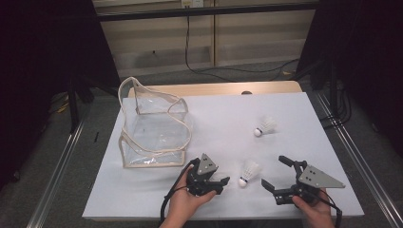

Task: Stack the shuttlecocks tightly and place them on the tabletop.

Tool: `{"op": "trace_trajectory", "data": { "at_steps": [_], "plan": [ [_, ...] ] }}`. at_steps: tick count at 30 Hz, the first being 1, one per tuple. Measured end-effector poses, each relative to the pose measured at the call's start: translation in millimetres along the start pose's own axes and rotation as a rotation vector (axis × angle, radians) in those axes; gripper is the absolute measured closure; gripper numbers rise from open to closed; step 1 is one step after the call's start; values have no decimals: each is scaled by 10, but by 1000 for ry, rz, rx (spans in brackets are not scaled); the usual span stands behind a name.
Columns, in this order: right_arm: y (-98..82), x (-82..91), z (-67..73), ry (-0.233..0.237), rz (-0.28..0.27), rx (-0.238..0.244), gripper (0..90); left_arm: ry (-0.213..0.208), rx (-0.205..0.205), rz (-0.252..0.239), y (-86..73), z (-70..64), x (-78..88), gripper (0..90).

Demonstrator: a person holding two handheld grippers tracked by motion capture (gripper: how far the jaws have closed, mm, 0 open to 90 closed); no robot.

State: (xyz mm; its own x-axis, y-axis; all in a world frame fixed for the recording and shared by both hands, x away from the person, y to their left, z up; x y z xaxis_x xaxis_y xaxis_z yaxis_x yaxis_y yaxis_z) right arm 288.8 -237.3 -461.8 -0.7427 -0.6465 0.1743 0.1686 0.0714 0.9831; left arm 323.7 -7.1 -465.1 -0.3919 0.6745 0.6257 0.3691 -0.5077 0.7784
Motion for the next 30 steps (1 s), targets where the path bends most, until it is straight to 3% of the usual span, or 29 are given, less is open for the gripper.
{"op": "trace_trajectory", "data": {
  "at_steps": [4,17,22,30],
  "plan": [
    [0,-3,5,4,0,2,3,23,-10,2,3,33,32,468],
    [-1,-4,4,2,3,3,3,25,40,18,-26,89,79,538],
    [-2,-10,9,4,3,5,3,41,40,25,-20,106,100,578],
    [-4,-14,9,5,3,2,3,49,53,4,21,122,136,652]
  ]
}}
Point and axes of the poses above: each handheld gripper's, and its own axes: x roughly backward along the jaws, y roughly out of its top, z roughly to its left, the point moved 6 cm from there along -x, roughly forward along the jaws, and after that the axes turned 2 degrees about -x, right-handed, at the moved point
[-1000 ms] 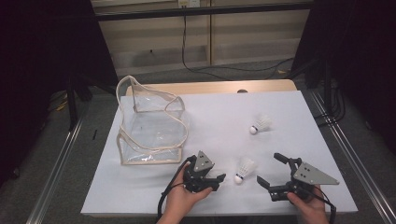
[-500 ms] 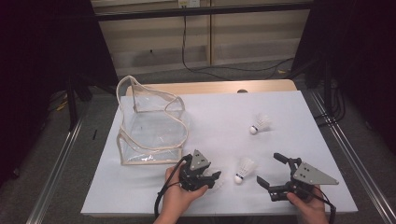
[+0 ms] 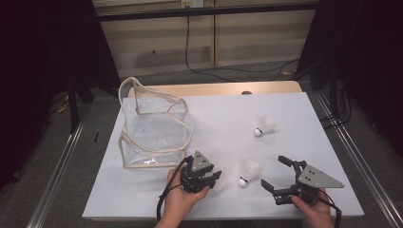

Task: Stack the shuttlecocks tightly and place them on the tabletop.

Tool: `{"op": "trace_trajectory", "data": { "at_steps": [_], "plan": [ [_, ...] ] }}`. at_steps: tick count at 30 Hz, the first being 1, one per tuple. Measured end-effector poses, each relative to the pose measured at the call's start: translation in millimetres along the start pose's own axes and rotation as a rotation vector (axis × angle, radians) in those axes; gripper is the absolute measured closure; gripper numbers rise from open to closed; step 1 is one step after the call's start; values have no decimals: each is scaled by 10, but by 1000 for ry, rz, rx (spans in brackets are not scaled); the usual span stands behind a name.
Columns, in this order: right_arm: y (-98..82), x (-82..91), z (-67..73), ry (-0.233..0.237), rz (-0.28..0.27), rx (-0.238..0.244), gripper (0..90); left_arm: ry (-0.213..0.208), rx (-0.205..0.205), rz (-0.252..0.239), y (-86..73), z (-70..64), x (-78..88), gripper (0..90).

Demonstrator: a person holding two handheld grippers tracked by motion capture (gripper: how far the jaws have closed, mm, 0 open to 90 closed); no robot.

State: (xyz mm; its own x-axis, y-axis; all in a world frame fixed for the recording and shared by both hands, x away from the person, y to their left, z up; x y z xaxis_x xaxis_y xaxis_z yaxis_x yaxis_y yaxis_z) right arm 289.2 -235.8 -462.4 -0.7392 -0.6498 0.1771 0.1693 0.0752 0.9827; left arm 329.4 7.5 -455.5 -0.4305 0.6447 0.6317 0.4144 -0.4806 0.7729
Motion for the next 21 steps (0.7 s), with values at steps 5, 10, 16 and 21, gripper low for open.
{"op": "trace_trajectory", "data": {
  "at_steps": [5,10,16,21],
  "plan": [
    [4,3,-1,1,-2,0,3,4,0,-7,22,1,5,700],
    [-4,-3,-13,1,-1,-9,3,0,3,-2,47,2,4,750],
    [9,5,-6,3,-7,-3,4,10,10,2,81,17,-2,831],
    [10,9,-9,1,-7,-3,3,19,15,-2,114,47,-4,862]
  ]
}}
Point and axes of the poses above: each handheld gripper's, and its own axes: x roughly backward along the jaws, y roughly out of its top, z roughly to its left, the point moved 6 cm from there along -x, roughly forward along the jaws, and after that the axes turned 2 degrees about -x, right-handed, at the moved point
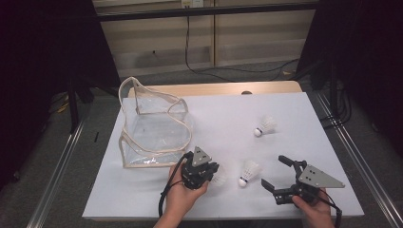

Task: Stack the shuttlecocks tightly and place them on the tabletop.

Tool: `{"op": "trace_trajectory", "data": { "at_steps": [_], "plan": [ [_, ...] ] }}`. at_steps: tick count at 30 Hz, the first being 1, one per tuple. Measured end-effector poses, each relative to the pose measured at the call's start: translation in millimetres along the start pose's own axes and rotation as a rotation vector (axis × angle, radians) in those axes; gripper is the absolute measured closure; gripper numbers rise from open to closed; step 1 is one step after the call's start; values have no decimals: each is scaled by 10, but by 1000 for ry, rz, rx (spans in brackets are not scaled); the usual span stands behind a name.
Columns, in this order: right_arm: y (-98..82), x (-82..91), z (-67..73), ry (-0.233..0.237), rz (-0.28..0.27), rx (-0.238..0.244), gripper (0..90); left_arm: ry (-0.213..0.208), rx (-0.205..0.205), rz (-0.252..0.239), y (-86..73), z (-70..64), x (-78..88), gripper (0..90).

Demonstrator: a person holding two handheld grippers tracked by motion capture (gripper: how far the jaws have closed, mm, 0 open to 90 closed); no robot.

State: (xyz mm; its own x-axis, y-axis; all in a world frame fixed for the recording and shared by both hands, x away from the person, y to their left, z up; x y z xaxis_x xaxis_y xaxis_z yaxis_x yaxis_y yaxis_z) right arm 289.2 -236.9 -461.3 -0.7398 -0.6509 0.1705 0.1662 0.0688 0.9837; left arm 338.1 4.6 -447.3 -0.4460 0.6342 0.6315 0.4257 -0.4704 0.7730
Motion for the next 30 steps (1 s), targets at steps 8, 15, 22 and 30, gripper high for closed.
{"op": "trace_trajectory", "data": {
  "at_steps": [8,15,22,30],
  "plan": [
    [1,1,1,1,0,0,3,7,7,3,47,25,1,883],
    [11,10,-1,0,-3,4,3,5,21,-3,91,29,-31,885],
    [11,7,9,4,-2,9,4,6,50,-15,180,42,-71,889],
    [11,11,0,3,-5,6,3,14,73,-34,306,78,-101,891]
  ]
}}
Point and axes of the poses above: each handheld gripper's, and its own axes: x roughly backward along the jaws, y roughly out of its top, z roughly to its left, the point moved 6 cm from there along -x, roughly forward along the jaws, and after that the axes turned 2 degrees about -x, right-handed, at the moved point
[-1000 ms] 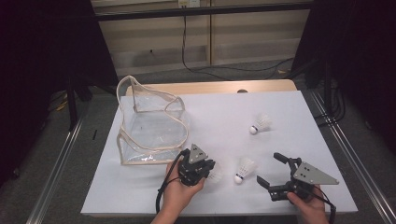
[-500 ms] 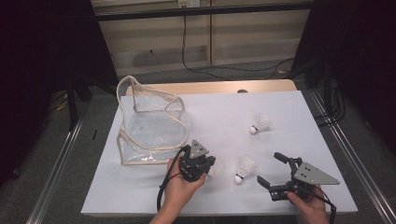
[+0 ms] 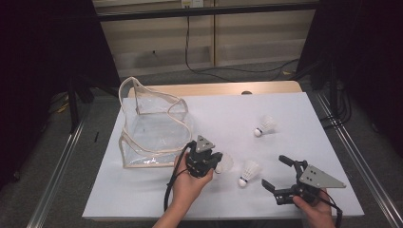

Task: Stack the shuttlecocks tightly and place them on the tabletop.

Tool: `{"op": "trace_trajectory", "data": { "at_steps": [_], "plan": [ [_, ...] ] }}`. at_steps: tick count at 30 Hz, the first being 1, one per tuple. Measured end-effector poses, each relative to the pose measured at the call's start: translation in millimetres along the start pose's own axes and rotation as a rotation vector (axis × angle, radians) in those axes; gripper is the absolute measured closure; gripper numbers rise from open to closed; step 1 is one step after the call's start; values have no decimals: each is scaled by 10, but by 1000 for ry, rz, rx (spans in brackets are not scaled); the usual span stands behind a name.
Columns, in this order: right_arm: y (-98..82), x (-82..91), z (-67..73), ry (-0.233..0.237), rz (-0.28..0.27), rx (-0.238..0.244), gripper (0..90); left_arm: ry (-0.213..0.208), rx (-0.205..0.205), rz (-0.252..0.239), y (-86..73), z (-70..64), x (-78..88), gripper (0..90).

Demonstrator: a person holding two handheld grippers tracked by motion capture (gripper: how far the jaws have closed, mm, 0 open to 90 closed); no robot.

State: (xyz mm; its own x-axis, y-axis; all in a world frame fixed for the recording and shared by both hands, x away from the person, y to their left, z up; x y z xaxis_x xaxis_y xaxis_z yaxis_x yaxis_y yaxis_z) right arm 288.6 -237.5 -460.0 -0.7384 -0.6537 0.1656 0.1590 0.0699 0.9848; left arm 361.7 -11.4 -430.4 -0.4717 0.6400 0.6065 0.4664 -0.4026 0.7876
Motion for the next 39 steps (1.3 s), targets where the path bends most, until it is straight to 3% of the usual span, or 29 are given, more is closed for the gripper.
{"op": "trace_trajectory", "data": {
  "at_steps": [11,39],
  "plan": [
    [1,2,2,0,2,1,3,39,23,-9,98,62,-57,892],
    [9,1,4,5,-3,2,3,120,25,-10,197,98,-274,893]
  ]
}}
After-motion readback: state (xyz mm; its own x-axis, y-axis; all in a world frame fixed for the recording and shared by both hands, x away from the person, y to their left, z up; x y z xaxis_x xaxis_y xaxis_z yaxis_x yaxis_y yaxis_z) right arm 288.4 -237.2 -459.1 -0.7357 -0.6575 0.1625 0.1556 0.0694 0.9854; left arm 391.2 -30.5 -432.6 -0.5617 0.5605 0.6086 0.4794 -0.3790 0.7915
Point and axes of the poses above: each handheld gripper's, and its own axes: x roughly backward along the jaws, y roughly out of its top, z roughly to its left, the point moved 6 cm from there along -x, roughly forward along the jaws, and after that the axes turned 2 degrees about -x, right-handed, at the moved point
